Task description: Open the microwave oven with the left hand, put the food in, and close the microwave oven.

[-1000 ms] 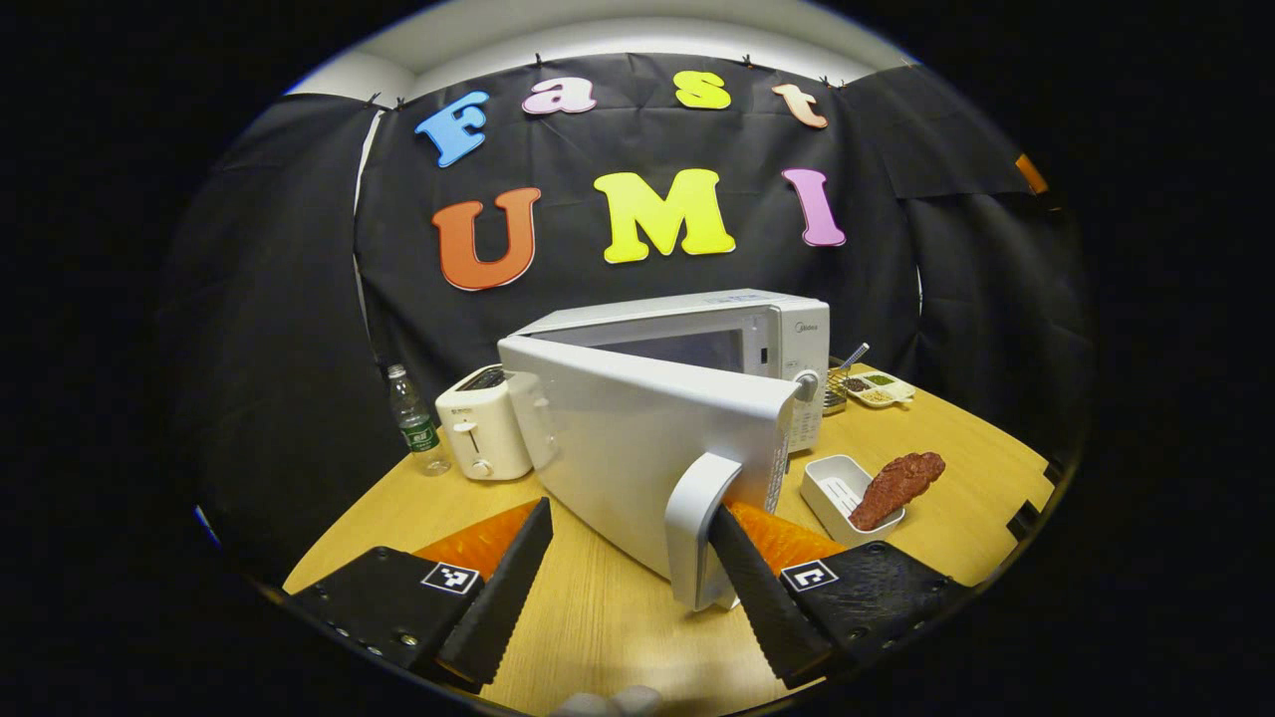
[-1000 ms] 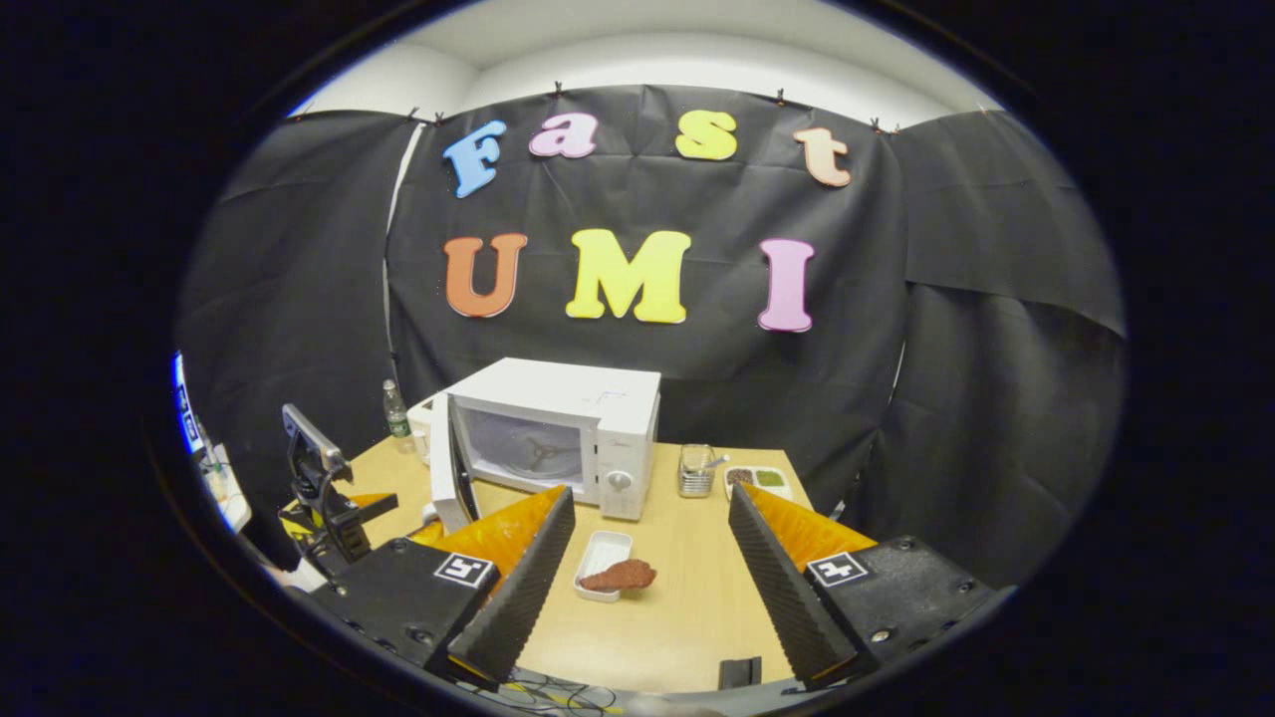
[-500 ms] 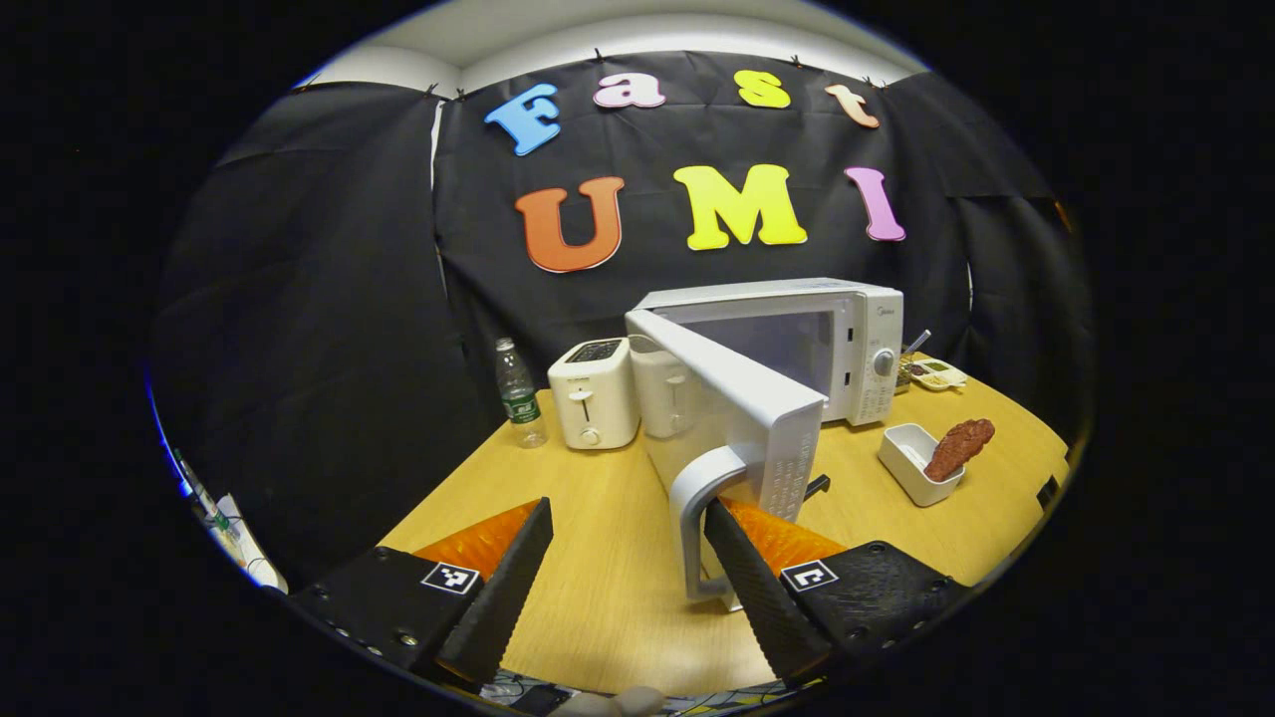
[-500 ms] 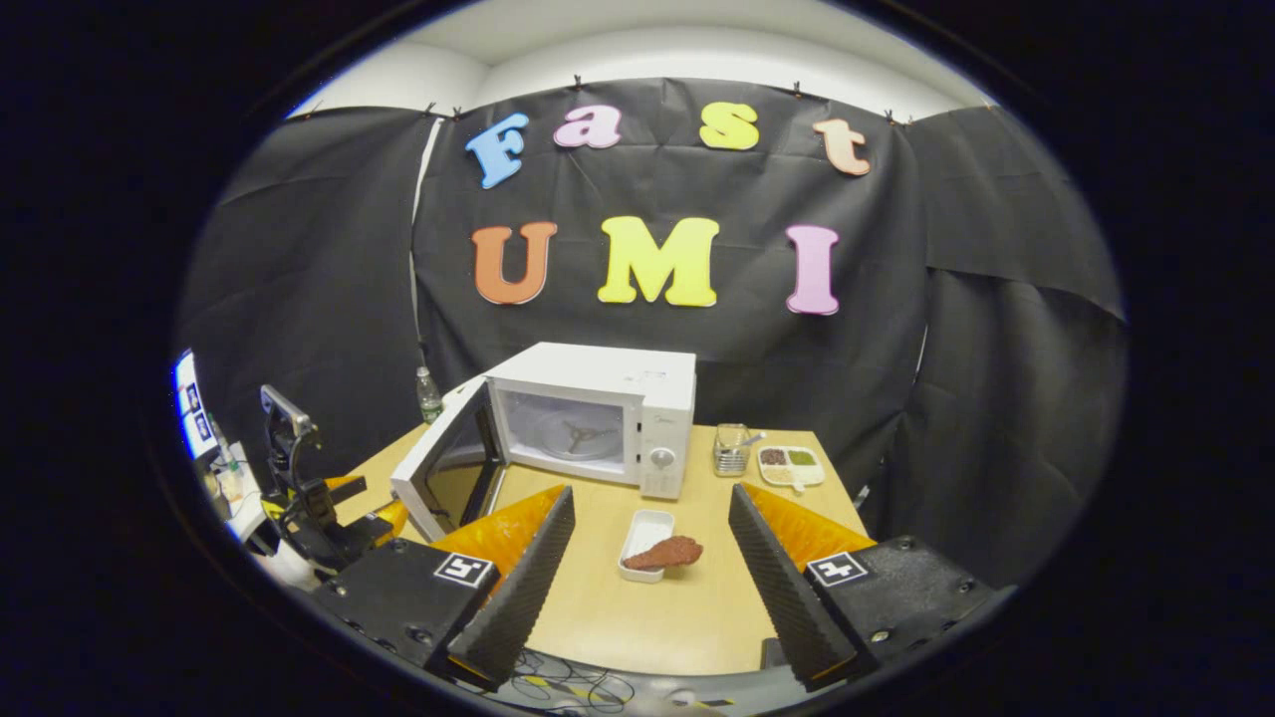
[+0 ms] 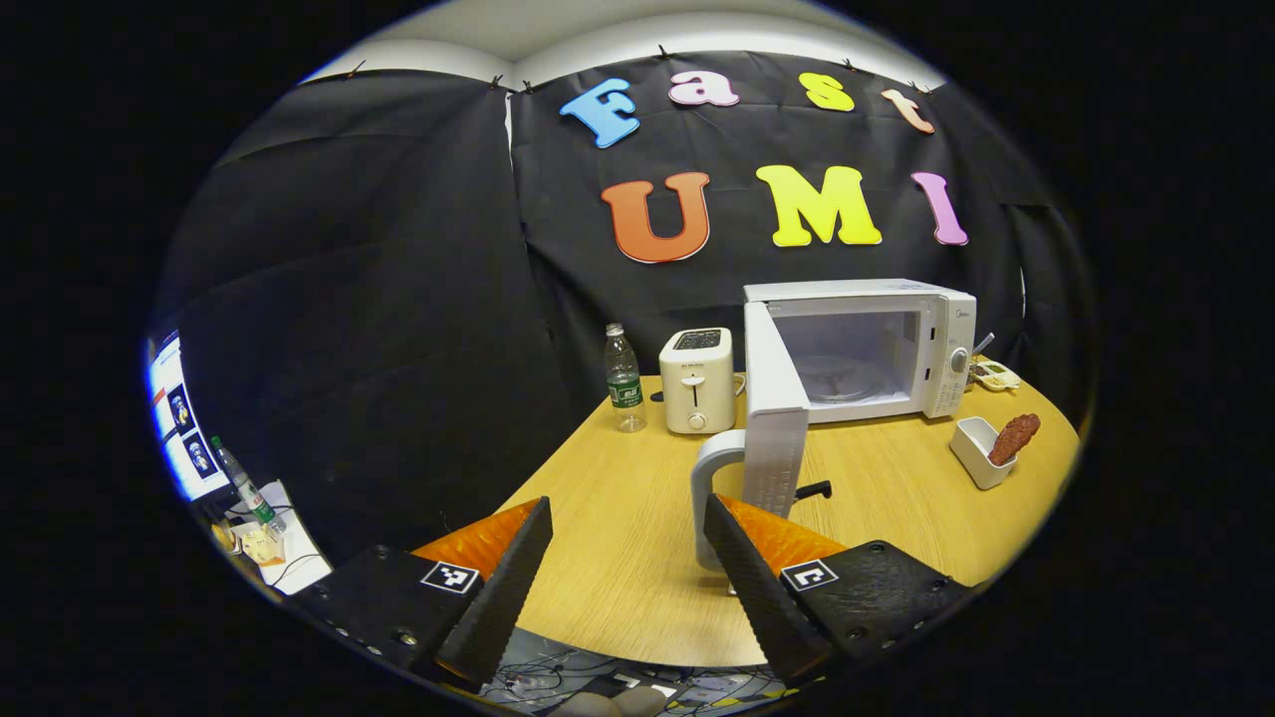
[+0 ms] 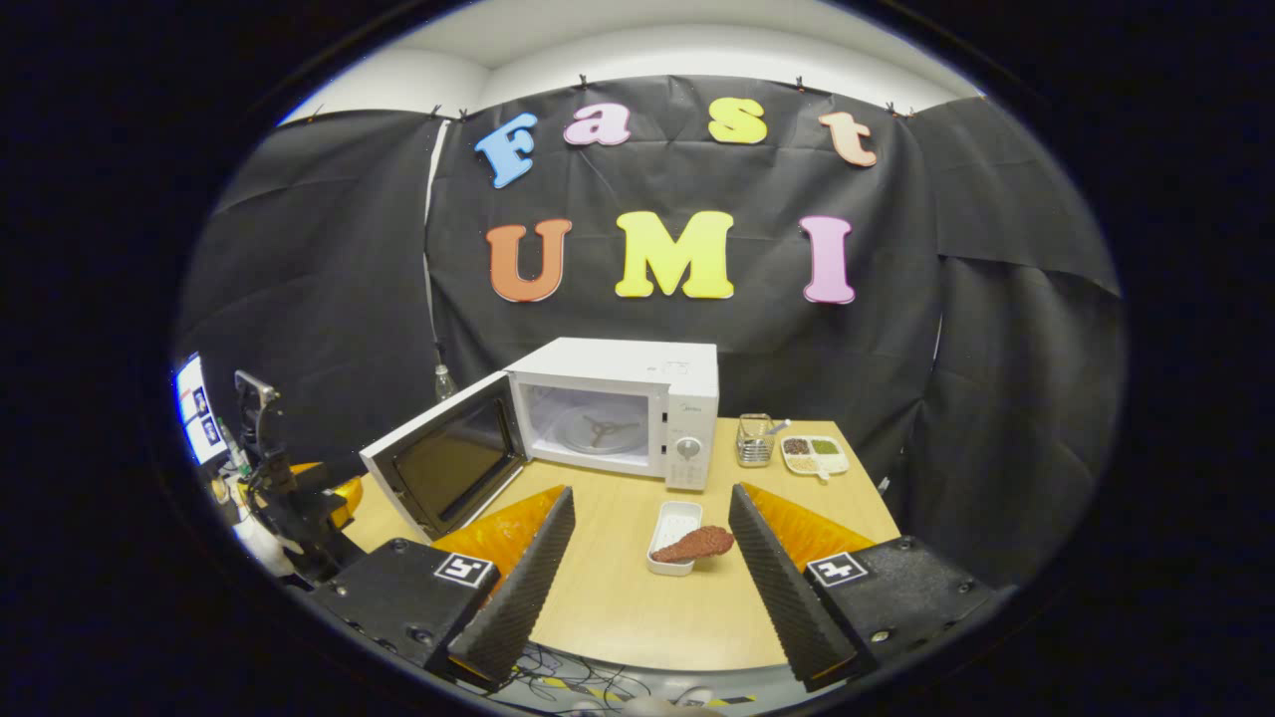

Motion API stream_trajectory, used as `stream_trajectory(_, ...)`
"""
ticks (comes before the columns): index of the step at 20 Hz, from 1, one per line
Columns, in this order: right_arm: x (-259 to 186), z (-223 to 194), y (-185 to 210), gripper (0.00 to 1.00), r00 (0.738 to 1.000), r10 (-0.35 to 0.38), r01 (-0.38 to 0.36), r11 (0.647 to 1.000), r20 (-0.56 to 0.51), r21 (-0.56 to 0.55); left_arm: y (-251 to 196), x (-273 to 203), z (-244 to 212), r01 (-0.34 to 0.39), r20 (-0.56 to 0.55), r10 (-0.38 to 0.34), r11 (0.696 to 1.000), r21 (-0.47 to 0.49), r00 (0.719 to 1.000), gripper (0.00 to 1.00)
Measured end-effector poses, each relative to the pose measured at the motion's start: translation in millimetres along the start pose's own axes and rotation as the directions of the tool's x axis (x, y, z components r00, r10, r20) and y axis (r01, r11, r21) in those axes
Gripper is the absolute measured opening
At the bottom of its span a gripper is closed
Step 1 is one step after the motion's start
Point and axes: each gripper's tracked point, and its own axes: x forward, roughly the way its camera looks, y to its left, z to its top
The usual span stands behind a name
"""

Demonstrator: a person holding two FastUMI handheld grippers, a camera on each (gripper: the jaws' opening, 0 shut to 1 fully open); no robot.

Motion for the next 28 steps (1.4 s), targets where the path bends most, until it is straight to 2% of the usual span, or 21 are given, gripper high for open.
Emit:
stream_trajectory(1,5,-5,-3,0.99,1.000,-0.003,0.003,1.000,-0.005,0.008,2,-6,0,0.000,-0.001,0.000,1.000,0.003,1.000,0.94)
stream_trajectory(5,37,-33,-30,0.99,0.999,-0.016,0.018,0.999,-0.041,0.049,-13,-36,6,0.038,0.002,-0.038,0.999,-0.001,0.999,0.94)
stream_trajectory(9,81,-67,-70,0.99,0.993,-0.032,0.050,0.987,-0.115,0.151,-37,-60,25,0.068,0.024,-0.068,0.998,0.014,0.997,0.94)
stream_trajectory(10,93,-75,-75,0.90,0.992,-0.016,0.037,0.985,-0.126,0.168,-44,-65,31,0.077,0.025,-0.077,0.997,0.003,0.997,0.94)
stream_trajectory(11,106,-85,-81,0.90,0.990,0.005,0.020,0.984,-0.143,0.175,-52,-70,37,0.084,0.028,-0.084,0.996,-0.007,0.996,0.94)
stream_trajectory(12,117,-98,-88,0.98,0.984,0.018,0.014,0.984,-0.178,0.178,-57,-74,43,0.079,0.034,-0.079,0.997,-0.012,0.996,0.94)
stream_trajectory(14,141,-121,-95,0.97,0.970,0.074,-0.023,0.977,-0.231,0.213,-68,-76,57,0.070,0.045,-0.068,0.997,-0.032,0.997,0.94)
stream_trajectory(19,191,-160,-96,0.88,0.903,0.248,-0.125,0.933,-0.352,0.336,-92,-67,84,-0.004,0.057,0.005,1.000,-0.026,0.998,0.94)
stream_trajectory(20,201,-167,-98,0.75,0.889,0.266,-0.130,0.927,-0.373,0.352,-95,-63,85,-0.024,0.048,0.025,0.999,-0.025,0.999,0.94)
stream_trajectory(21,210,-172,-101,0.84,0.877,0.285,-0.139,0.922,-0.387,0.362,-99,-61,88,-0.037,0.044,0.038,0.999,-0.026,0.998,0.94)
stream_trajectory(22,217,-177,-103,0.69,0.863,0.305,-0.148,0.915,-0.402,0.376,-103,-60,89,-0.055,0.035,0.056,0.998,-0.025,0.998,0.94)
stream_trajectory(23,223,-179,-102,0.78,0.846,0.335,-0.162,0.903,-0.416,0.398,-106,-58,91,-0.072,0.027,0.073,0.997,-0.025,0.997,0.94)
stream_trajectory(24,231,-182,-99,0.58,0.828,0.370,-0.177,0.886,-0.423,0.428,-109,-58,93,-0.090,0.021,0.091,0.996,-0.029,0.996,0.94)
stream_trajectory(25,236,-183,-94,0.54,0.805,0.411,-0.195,0.865,-0.429,0.462,-111,-58,97,-0.105,0.017,0.106,0.994,-0.035,0.994,0.94)
stream_trajectory(26,238,-182,-94,0.59,0.786,0.438,-0.204,0.850,-0.436,0.486,-115,-57,97,-0.119,0.012,0.119,0.992,-0.046,0.993,0.94)
stream_trajectory(27,241,-183,-91,0.42,0.773,0.463,-0.214,0.833,-0.434,0.510,-119,-56,97,-0.129,-0.001,0.129,0.990,-0.057,0.992,0.94)
stream_trajectory(28,243,-182,-91,0.49,0.764,0.479,-0.218,0.822,-0.432,0.526,-122,-55,94,-0.142,-0.014,0.142,0.988,-0.062,0.990,0.94)
